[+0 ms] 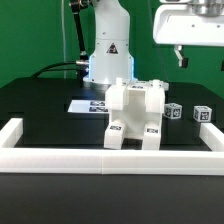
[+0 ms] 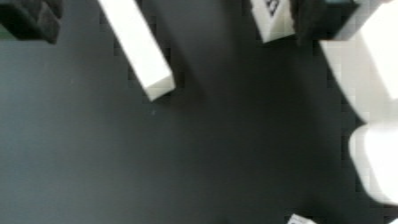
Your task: Assemble chair
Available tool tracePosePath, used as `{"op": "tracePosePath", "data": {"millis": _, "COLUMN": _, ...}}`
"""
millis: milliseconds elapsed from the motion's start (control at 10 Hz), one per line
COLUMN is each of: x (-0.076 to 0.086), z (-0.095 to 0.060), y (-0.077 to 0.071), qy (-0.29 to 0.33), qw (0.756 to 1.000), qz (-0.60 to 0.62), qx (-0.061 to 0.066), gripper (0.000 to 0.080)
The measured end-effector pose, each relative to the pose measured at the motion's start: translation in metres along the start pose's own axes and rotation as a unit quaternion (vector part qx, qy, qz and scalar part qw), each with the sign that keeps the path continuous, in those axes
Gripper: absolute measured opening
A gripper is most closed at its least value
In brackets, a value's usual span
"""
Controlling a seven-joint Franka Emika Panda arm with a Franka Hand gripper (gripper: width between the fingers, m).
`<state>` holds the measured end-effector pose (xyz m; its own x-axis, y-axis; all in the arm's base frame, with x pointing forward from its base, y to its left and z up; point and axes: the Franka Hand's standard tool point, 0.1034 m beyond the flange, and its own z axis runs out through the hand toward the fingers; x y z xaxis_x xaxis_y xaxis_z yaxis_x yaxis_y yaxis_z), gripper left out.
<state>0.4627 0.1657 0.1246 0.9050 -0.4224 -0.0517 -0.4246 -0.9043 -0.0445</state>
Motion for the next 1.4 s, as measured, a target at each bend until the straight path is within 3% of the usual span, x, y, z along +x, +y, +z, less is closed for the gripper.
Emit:
{"op": "tracePosePath", "data": {"millis": 200, "x": -0.018, "z": 0.018, "y": -0.001, "qy": 0.022, "qw": 0.999, "qz": -0.029, "qx": 0.011, "gripper": 0.0649}}
{"op": "tracePosePath", "data": {"millis": 400, "x": -0.036, "z": 0.041, "y": -0.004, "qy": 0.025, "qw": 1.0, "qz": -0.016, "qx": 0.007, "gripper": 0.0649}}
{"op": "tracePosePath", "data": {"millis": 800, "x": -0.035, "z": 0.042, "y": -0.004, "qy": 0.028, "qw": 0.999, "qz": -0.025, "qx": 0.008, "gripper": 0.0649}}
{"op": "tracePosePath", "data": {"millis": 900, "x": -0.041, "z": 0.048, "y": -0.004, "qy": 0.037, "qw": 0.999, "qz": -0.032, "qx": 0.013, "gripper": 0.0649}}
{"op": "tracePosePath", "data": {"millis": 1000, "x": -0.052, "z": 0.056, "y": -0.004, "qy": 0.036, "qw": 0.998, "qz": -0.041, "qx": 0.01, "gripper": 0.0649}}
{"op": "tracePosePath", "data": {"millis": 1400, "x": -0.063, "z": 0.083, "y": -0.002, "qy": 0.033, "qw": 0.998, "qz": -0.054, "qx": -0.002, "gripper": 0.0649}}
